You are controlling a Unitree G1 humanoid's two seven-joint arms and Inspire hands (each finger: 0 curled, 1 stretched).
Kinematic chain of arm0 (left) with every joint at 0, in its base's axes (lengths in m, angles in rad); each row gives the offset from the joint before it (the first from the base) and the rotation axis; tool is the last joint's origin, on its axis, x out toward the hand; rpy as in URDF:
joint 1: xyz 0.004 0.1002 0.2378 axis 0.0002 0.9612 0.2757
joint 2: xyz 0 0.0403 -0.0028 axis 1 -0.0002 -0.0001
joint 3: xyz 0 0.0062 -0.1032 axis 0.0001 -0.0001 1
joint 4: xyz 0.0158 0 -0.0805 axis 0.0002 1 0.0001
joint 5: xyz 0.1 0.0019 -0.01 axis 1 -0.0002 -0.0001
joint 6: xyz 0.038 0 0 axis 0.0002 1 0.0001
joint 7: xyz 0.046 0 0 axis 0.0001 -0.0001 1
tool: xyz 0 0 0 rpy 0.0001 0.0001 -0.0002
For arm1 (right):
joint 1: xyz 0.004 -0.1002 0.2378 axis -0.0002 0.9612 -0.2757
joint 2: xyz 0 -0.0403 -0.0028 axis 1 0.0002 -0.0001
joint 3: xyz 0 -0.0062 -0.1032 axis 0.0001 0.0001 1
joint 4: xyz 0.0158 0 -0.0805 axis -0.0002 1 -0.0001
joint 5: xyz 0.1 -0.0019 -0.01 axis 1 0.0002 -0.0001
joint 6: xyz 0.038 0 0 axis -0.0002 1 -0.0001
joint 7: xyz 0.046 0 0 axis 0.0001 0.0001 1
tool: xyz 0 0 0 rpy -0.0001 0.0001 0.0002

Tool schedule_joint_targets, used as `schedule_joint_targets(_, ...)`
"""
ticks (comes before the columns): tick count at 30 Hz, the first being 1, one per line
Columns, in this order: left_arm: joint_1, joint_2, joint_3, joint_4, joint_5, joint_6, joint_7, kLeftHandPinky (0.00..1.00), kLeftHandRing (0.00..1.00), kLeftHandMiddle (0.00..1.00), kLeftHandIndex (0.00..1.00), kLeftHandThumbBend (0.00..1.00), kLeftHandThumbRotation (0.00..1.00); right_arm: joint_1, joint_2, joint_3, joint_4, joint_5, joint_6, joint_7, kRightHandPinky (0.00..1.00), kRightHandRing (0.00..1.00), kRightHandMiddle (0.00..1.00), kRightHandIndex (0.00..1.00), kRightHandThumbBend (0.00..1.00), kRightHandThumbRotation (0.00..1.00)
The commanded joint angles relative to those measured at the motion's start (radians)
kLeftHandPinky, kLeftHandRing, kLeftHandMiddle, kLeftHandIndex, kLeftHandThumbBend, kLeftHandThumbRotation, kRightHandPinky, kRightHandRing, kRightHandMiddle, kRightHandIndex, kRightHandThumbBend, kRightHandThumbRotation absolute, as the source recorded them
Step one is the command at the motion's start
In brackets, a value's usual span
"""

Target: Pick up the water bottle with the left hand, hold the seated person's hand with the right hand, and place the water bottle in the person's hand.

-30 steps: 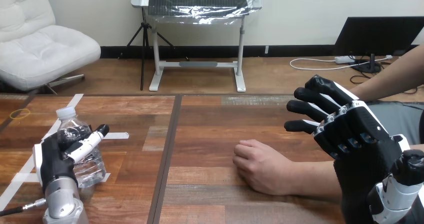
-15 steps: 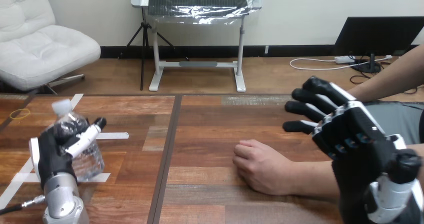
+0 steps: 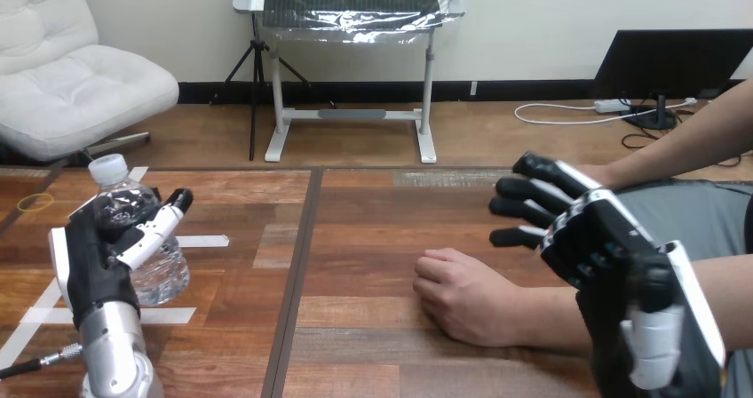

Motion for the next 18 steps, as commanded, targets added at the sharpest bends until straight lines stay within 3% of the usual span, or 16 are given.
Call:
schedule_joint_targets(1,0.017,-0.028,-0.053,-0.298,0.043,-0.081,-0.023,0.23,0.26,0.31,0.36,0.62,0.0,-0.171,-0.071,-0.061,0.059,-0.084,-0.033,0.005,0.66,0.75,0.78,0.81,0.88,0.93)
schedule_joint_targets(9,0.089,-0.049,-0.087,-0.472,0.073,-0.074,-0.04,0.23,0.26,0.31,0.35,0.62,0.0,-0.245,-0.141,-0.099,0.079,-0.132,0.01,0.005,0.66,0.76,0.79,0.8,0.9,0.9)
schedule_joint_targets(18,0.146,-0.07,-0.12,-0.621,0.062,-0.063,-0.075,0.22,0.25,0.3,0.34,0.61,0.0,-0.324,-0.214,-0.133,0.119,-0.174,0.026,0.002,0.67,0.78,0.8,0.8,0.89,0.86)
